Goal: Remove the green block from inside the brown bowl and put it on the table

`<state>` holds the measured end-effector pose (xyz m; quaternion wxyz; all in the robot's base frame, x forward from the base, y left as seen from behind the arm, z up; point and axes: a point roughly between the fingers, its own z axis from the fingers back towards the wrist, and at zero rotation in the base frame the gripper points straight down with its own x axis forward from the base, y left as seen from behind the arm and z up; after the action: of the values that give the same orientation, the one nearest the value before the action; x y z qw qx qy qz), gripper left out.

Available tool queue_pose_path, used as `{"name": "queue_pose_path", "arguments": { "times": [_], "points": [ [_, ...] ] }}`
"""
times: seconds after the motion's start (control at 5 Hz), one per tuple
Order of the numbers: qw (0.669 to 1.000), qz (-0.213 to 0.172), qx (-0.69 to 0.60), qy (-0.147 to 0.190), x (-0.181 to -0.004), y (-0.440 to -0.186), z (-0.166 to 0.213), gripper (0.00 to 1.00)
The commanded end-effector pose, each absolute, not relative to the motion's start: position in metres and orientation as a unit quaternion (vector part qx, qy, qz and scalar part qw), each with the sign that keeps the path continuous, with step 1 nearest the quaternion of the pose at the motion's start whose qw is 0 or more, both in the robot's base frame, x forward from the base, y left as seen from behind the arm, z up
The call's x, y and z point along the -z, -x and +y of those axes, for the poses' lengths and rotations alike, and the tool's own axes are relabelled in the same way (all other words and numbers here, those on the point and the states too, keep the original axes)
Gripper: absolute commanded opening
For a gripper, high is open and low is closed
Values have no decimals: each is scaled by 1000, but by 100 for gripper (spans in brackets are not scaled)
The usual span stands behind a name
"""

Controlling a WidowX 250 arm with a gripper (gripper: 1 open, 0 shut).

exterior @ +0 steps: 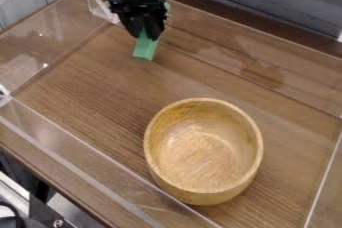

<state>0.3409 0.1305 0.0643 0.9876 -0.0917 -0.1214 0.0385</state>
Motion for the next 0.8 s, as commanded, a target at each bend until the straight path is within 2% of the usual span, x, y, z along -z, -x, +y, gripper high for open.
{"name": "queue_pose_path", "arguments": {
  "times": [0.0, 0.6],
  "points": [
    [983, -165, -30, 77, -101, -338, 138, 0],
    [982, -167, -1, 90, -112, -310, 136, 0]
  ]
}}
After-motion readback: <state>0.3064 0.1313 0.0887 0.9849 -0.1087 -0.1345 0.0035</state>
